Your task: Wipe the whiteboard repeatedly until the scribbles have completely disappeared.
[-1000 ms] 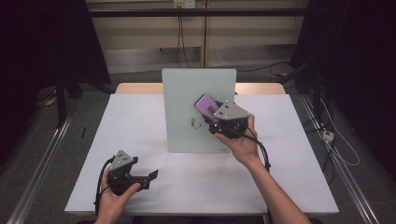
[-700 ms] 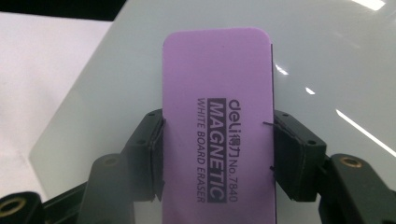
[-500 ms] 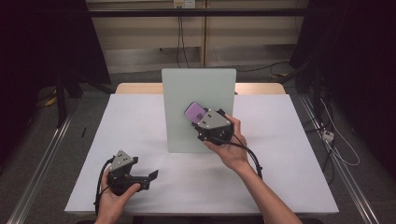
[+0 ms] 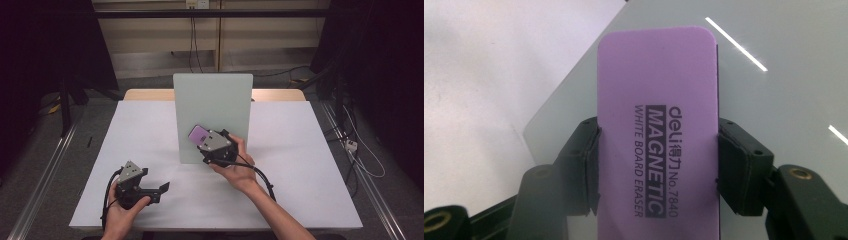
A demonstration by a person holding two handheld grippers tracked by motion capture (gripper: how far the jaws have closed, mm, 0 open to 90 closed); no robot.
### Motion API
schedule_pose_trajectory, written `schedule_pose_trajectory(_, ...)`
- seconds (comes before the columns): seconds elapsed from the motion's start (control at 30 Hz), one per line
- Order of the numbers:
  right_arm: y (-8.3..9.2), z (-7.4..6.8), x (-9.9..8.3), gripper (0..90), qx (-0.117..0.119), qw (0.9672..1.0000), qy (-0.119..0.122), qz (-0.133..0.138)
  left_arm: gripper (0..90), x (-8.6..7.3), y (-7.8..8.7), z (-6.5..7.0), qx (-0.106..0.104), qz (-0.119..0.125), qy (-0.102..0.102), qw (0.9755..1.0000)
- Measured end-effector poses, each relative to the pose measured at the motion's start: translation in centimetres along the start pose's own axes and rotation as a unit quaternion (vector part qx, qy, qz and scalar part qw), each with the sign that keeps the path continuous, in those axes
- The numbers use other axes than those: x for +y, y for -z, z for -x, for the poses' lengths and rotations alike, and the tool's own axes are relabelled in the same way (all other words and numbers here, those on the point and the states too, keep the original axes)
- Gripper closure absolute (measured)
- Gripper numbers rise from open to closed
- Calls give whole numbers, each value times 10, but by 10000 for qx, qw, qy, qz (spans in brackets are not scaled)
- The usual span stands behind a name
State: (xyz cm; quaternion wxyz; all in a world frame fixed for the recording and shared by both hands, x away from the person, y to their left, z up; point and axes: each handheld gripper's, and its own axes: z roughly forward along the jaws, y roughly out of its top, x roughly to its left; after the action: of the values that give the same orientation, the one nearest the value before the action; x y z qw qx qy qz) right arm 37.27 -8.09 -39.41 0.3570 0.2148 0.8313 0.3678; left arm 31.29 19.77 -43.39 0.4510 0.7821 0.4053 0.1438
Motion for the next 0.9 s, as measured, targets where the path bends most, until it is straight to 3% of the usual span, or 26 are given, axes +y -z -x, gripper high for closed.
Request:
schedule_pose_trajectory(0.1,-3,-5,-1,415,133,9999,-91,-15,64,0,0,-1,9,20,19,10000)
schedule_pose_trajectory(0.23,-9,-11,-2,415,288,9995,-31,-82,64,0,1,-1,18,11,-13,10000)
schedule_pose_trajectory(0.43,-11,-12,-2,414,437,9990,-67,-105,64,0,1,-2,21,3,-7,10000)
schedule_pose_trajectory(0.63,-20,-20,-4,414,838,9963,15,-205,64,0,1,-2,14,18,12,10000)
schedule_pose_trajectory(0.7,-21,-24,-4,414,820,9962,147,-259,64,0,2,-2,17,33,11,10000)
schedule_pose_trajectory(0.77,-19,-22,-3,414,708,9973,118,-182,64,0,2,-3,4,34,9,10000)
schedule_pose_trajectory(0.9,-10,-6,4,414,434,9991,37,-1,64,0,3,-2,11,47,26,10000)
